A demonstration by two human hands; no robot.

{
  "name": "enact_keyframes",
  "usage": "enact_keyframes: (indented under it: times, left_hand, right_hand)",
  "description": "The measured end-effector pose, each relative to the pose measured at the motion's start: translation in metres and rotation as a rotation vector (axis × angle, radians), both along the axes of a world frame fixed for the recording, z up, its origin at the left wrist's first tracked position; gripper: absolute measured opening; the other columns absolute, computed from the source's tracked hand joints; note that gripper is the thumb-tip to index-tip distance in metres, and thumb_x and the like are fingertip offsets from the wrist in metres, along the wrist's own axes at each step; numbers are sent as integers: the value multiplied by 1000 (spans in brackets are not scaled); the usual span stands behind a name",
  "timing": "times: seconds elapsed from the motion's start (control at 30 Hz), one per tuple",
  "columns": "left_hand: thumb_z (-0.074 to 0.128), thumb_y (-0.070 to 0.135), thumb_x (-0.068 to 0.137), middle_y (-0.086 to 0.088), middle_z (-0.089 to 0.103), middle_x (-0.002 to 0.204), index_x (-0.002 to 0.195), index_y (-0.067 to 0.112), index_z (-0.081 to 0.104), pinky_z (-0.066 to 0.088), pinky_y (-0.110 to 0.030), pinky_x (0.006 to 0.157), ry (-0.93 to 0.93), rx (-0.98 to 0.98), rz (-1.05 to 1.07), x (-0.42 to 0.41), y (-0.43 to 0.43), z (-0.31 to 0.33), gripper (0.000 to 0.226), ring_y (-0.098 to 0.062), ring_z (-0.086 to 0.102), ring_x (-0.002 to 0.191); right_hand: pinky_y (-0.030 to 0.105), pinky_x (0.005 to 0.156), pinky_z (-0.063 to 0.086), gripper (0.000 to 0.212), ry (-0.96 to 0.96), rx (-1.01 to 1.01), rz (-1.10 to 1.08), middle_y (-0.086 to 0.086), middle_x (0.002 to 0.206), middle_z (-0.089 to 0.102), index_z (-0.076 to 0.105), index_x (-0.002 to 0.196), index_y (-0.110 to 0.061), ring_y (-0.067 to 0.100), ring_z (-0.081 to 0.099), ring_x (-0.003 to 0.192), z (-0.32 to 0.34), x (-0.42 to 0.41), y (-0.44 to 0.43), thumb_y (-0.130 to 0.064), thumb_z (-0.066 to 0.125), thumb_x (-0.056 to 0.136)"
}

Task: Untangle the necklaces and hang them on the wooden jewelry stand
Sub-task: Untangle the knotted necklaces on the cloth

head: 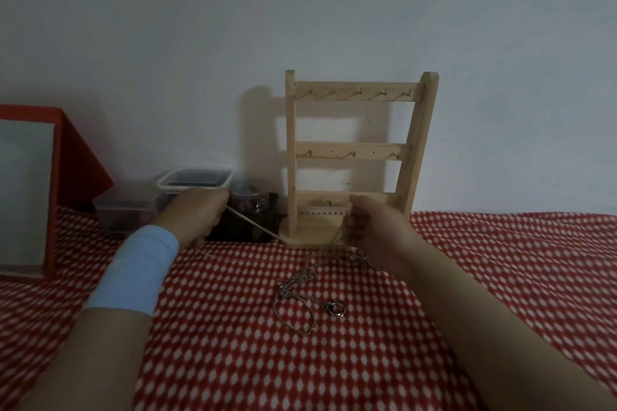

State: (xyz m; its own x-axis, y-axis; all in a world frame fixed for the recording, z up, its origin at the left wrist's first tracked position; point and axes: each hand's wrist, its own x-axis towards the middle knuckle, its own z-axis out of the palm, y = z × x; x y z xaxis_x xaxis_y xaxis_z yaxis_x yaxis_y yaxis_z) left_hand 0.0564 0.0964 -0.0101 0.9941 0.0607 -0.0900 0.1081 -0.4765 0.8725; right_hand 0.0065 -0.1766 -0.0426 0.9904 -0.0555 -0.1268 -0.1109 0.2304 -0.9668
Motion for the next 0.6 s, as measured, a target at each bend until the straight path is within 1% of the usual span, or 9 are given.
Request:
enact_keyframes:
  times: [0.07, 0.13, 0.23, 0.3, 0.33, 0.4, 0.43, 0.5, 0.6]
  left_hand:
    - [51, 28, 91, -14, 59, 63, 66, 6, 57, 48, -30, 51, 78, 369, -3, 0, 10, -1, 33, -27, 56, 51]
    - [55, 25, 91, -21, 67, 79, 81, -2, 67, 60, -38, 65, 217, 534, -68, -2, 16, -2, 32, -35, 69, 69]
    - [63, 23, 87, -14, 72, 91, 95, 1, 73, 57, -31, 73, 269, 833, -172, -10, 6, 0, 25, -25, 68, 77]
    - [61, 24, 87, -9, 71, 104, 102, 6, 72, 53, -28, 81, 84, 1004, -221, -14, -11, 3, 25, -21, 64, 85]
    - [60, 23, 88, -6, 71, 111, 105, 10, 73, 51, -29, 88, -24, 994, -267, -15, -22, 3, 25, -20, 64, 93]
    - [61, 23, 90, 2, 68, 120, 116, 18, 71, 46, -28, 100, -137, 817, -420, -25, -46, -1, 28, -16, 62, 106]
    - [64, 24, 89, 5, 65, 125, 123, 21, 68, 44, -27, 103, -144, 745, -506, -31, -58, -5, 34, -13, 60, 111]
    - [70, 26, 87, 5, 61, 132, 129, 21, 63, 41, -24, 105, -107, 733, -616, -36, -76, -19, 43, -11, 58, 116]
    - [71, 21, 86, 2, 70, 117, 108, 14, 75, 45, -22, 101, -132, 750, -578, -30, -81, -33, 24, -11, 62, 106]
  right_hand:
    - [36, 66, 48, 28, -19, 32, 18, 2, 59, 45, 53, 78, -14, 21, 54, 58, 2, -1, -1, -25, 54, 104]
    - [36, 64, 48, 28, -23, 19, 48, 1, 56, 38, 52, 79, -15, 20, 53, 55, 2, -2, -2, -26, 54, 105]
    - [32, 56, 43, 26, -31, -123, 84, 1, 59, 42, 58, 83, -13, 17, 45, 51, 1, -5, -2, -29, 56, 104]
    - [27, 49, 40, 25, -52, -227, 96, 0, 62, 47, 65, 97, -7, 14, 41, 49, 0, -5, 0, -28, 55, 104]
    - [25, 46, 39, 27, -59, -283, 100, -1, 61, 48, 67, 103, -4, 12, 40, 47, -1, -5, 1, -28, 54, 104]
    - [23, 43, 36, 26, -73, -380, 98, -2, 60, 52, 68, 112, -5, 10, 39, 45, -3, -3, 1, -24, 52, 106]
    - [23, 42, 36, 23, -85, -417, 89, -3, 60, 54, 68, 114, -6, 10, 39, 44, -4, -2, 2, -21, 52, 106]
    - [24, 40, 36, 17, -111, -477, 53, 1, 63, 58, 63, 117, -10, 10, 41, 41, -6, 0, 1, -12, 52, 104]
    - [25, 39, 38, 22, -139, -585, 14, 8, 72, 62, 57, 118, -20, 13, 46, 38, -5, 3, -5, -6, 51, 102]
